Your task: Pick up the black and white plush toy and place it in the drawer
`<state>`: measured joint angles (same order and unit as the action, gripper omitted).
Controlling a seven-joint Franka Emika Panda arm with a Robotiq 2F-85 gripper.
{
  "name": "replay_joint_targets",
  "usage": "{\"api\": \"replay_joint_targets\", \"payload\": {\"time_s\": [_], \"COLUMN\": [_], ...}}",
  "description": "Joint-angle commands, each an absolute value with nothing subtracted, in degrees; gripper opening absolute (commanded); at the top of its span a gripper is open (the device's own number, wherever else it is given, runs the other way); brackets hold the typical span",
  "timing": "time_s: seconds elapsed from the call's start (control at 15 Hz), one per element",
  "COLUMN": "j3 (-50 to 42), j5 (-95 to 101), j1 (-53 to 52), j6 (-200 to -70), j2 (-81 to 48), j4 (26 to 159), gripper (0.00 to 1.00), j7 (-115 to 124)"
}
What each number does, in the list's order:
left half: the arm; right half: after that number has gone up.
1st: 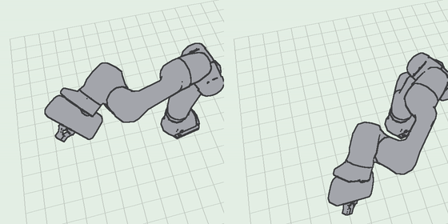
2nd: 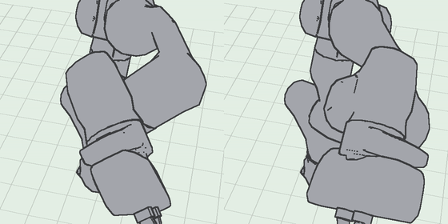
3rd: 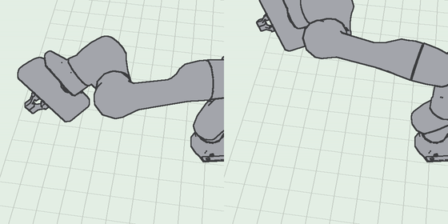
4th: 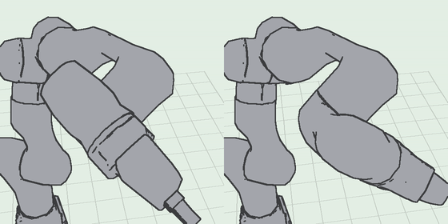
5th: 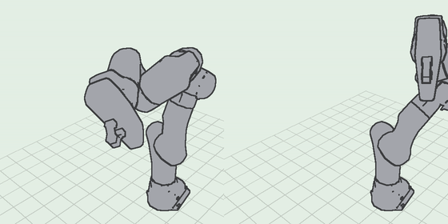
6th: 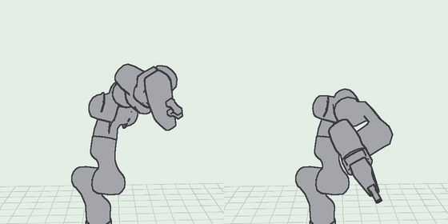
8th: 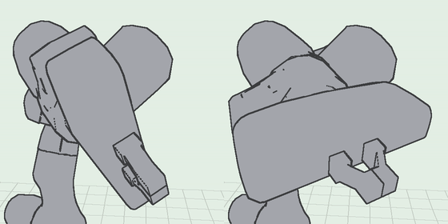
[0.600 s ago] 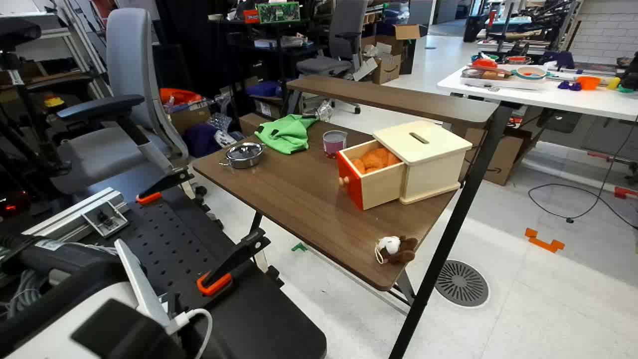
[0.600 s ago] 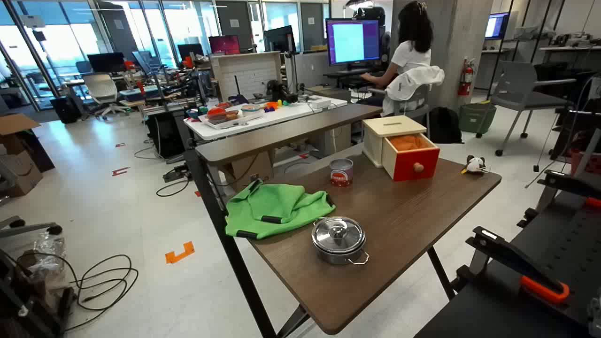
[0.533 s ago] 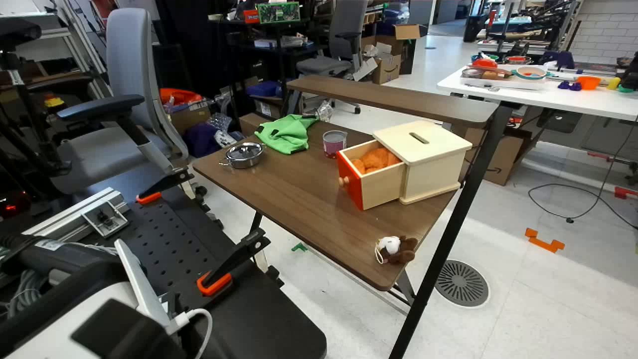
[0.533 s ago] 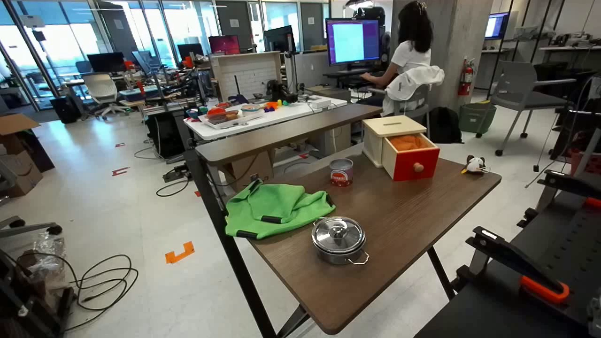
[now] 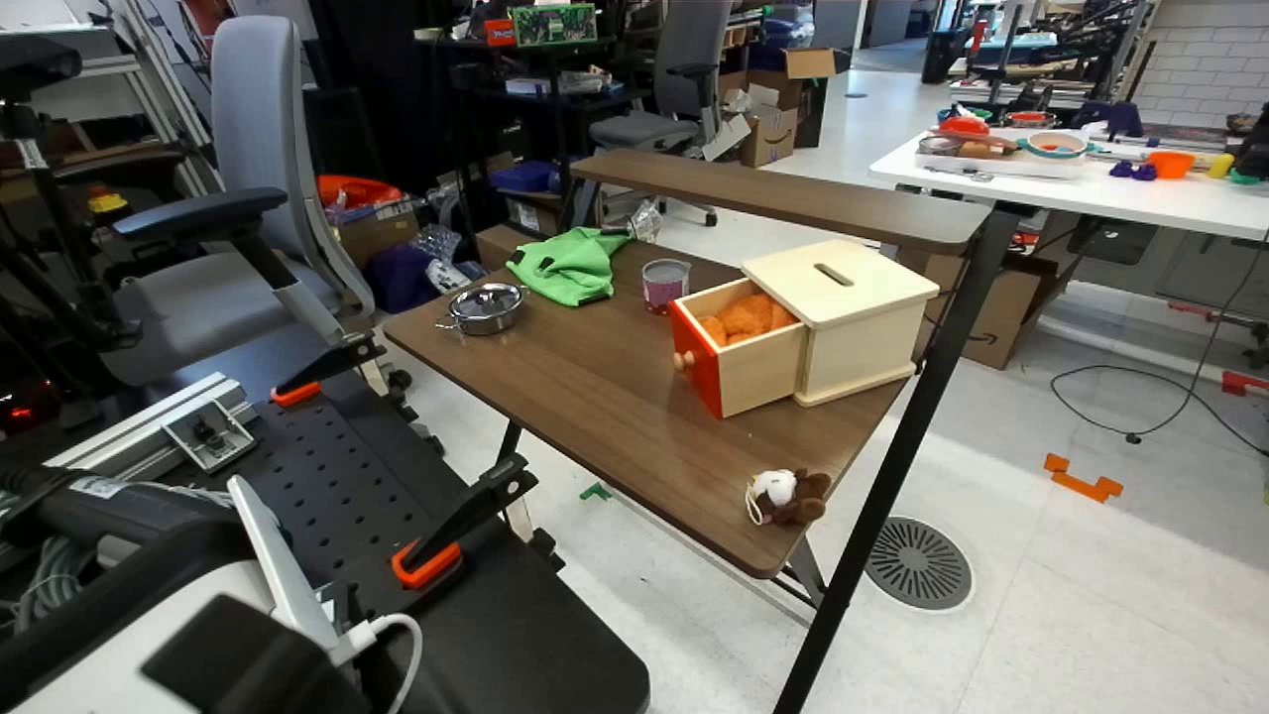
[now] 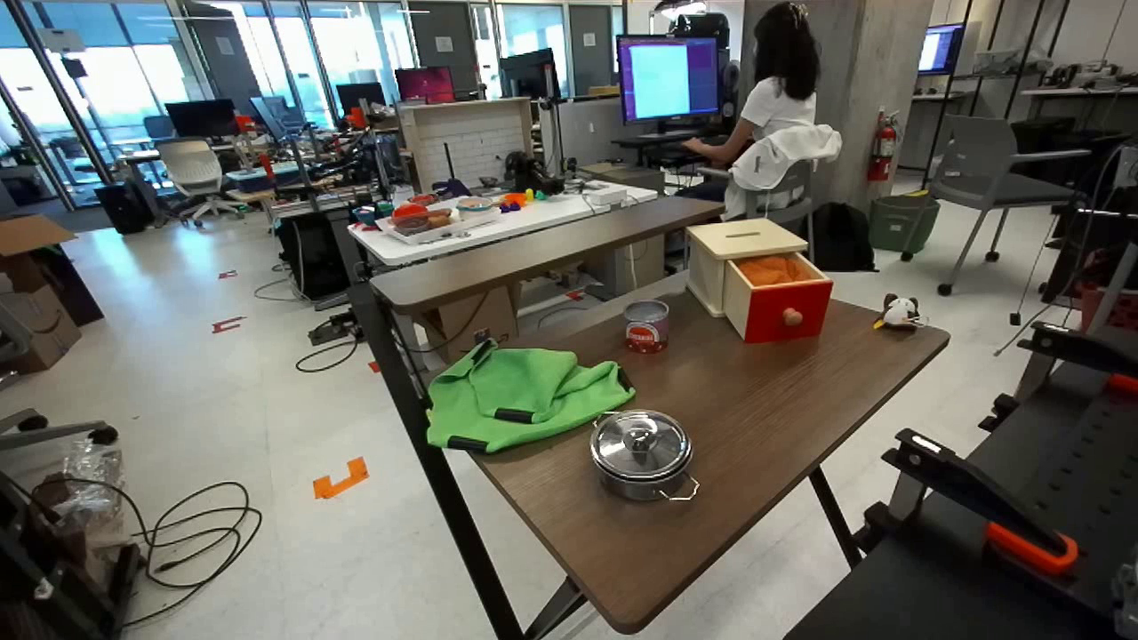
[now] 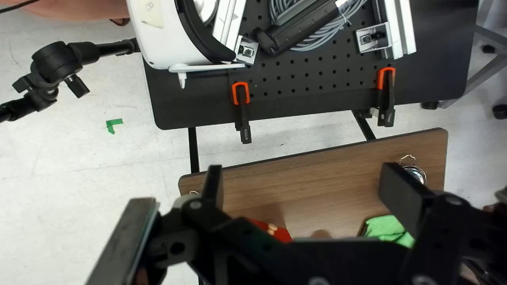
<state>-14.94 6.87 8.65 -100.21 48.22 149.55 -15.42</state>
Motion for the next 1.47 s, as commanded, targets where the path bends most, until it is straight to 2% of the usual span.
{"api": "replay_joint_targets", "payload": {"time_s": [0.0, 1.4], "j3": [-14.9, -14.6], "j5": [6.9, 6.7], "j1": [8.6, 8.2], "j6": [-100.1, -101.7], "j2": [48.2, 46.8], "j4": [149.5, 148.5], "gripper": [1.00, 1.00], "j7": [-15.4, -15.0]}}
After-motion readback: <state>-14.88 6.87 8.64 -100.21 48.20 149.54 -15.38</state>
